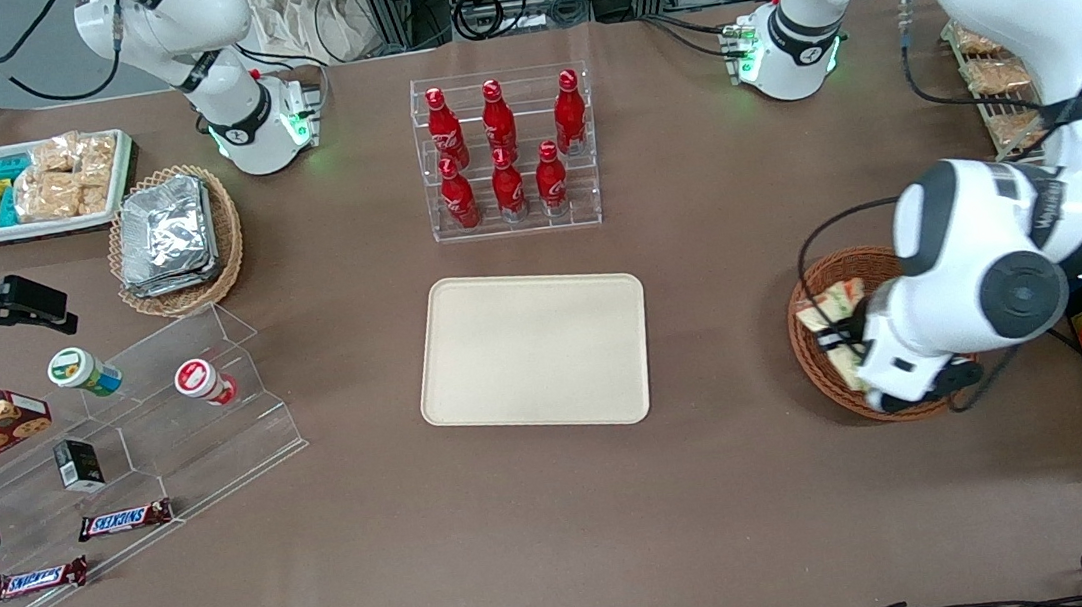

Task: Place sandwich from basket to tray
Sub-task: 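Close the left gripper on the sandwich and lift it from the basket, then carry the held sandwich with the left gripper over the cream tray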

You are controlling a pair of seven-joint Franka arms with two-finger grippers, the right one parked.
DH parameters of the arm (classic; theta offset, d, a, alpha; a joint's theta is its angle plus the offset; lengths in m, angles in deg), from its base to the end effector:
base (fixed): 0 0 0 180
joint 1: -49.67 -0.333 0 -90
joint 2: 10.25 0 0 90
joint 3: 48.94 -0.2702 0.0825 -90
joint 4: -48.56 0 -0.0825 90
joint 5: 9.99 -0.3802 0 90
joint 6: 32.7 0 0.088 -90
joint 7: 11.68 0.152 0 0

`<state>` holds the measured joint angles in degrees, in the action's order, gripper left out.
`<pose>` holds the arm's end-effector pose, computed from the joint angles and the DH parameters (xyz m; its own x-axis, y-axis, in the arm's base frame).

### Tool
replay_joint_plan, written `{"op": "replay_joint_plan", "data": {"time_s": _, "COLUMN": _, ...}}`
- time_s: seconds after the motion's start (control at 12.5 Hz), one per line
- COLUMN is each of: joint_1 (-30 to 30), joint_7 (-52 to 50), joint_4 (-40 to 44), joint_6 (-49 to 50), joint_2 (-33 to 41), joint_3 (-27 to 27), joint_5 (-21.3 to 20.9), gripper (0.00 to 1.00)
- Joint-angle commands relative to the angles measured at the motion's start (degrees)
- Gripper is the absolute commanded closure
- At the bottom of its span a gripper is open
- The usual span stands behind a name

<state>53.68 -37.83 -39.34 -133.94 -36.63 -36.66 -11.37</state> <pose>0.6047 -0.1630 0.2950 0.9586 0.1741 -0.2253 0.1718 -0.9847 -0.0298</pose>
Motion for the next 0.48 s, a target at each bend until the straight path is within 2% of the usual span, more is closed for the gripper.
{"op": "replay_joint_plan", "data": {"time_s": 0.0, "joint_1": 5.82, "joint_7": -1.71, "joint_4": 1.59, "joint_6": 0.61, "joint_2": -0.86, "joint_3": -0.59, "joint_5": -0.02, "gripper": 1.0}}
{"op": "replay_joint_plan", "data": {"time_s": 0.4, "joint_1": 15.57, "joint_7": -2.51, "joint_4": 7.03, "joint_6": -0.88, "joint_2": -7.43, "joint_3": -0.68, "joint_5": -0.81, "gripper": 1.0}}
